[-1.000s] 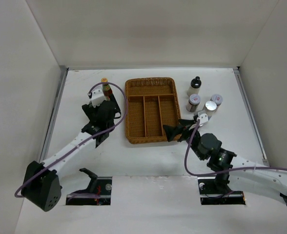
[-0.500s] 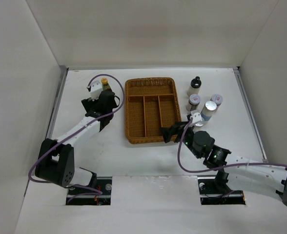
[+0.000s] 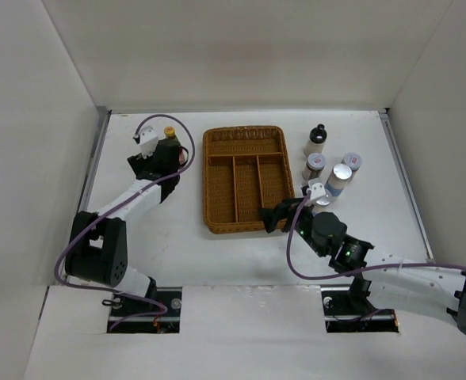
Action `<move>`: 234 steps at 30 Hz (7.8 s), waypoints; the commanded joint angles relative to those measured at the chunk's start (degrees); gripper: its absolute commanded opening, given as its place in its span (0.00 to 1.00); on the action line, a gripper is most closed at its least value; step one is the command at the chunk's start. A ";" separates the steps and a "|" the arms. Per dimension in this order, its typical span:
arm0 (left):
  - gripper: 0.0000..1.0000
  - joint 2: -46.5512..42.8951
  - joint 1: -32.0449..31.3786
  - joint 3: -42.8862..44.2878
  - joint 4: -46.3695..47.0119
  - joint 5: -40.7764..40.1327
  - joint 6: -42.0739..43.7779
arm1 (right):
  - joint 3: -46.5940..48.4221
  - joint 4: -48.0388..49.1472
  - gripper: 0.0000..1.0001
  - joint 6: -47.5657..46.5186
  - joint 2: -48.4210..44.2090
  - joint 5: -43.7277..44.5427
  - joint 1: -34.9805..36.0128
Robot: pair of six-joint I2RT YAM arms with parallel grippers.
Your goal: Organize the condiment bottles
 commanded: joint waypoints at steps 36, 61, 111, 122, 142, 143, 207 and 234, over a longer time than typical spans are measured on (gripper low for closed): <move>0.36 26.64 -14.16 45.62 8.36 9.60 11.20 | 1.17 2.43 1.00 1.84 -0.03 -0.23 -2.81; 0.89 26.66 -13.63 33.14 13.90 9.16 9.96 | 0.91 2.08 1.00 1.93 -0.64 0.03 -3.60; 0.52 14.61 -0.27 18.46 16.72 8.20 14.18 | 1.43 3.04 1.00 2.98 5.07 -2.17 -4.13; 0.19 6.72 -4.39 16.09 20.14 1.35 21.21 | 1.43 3.13 1.00 2.98 4.98 -2.34 -4.13; 0.18 -2.71 -22.85 15.73 18.21 3.27 18.85 | 0.29 2.78 1.00 3.33 1.38 -1.55 -4.92; 0.18 -1.84 -23.29 15.91 18.21 3.62 18.32 | 0.20 2.78 1.00 3.33 1.29 -1.55 -5.01; 1.00 -30.57 -20.14 -38.31 37.63 -7.10 -10.42 | 15.58 -36.12 1.00 9.74 -3.55 28.24 -8.60; 1.00 -26.52 -17.94 -43.77 49.32 -0.59 -13.15 | 25.05 -38.97 0.56 7.65 1.38 21.38 -17.07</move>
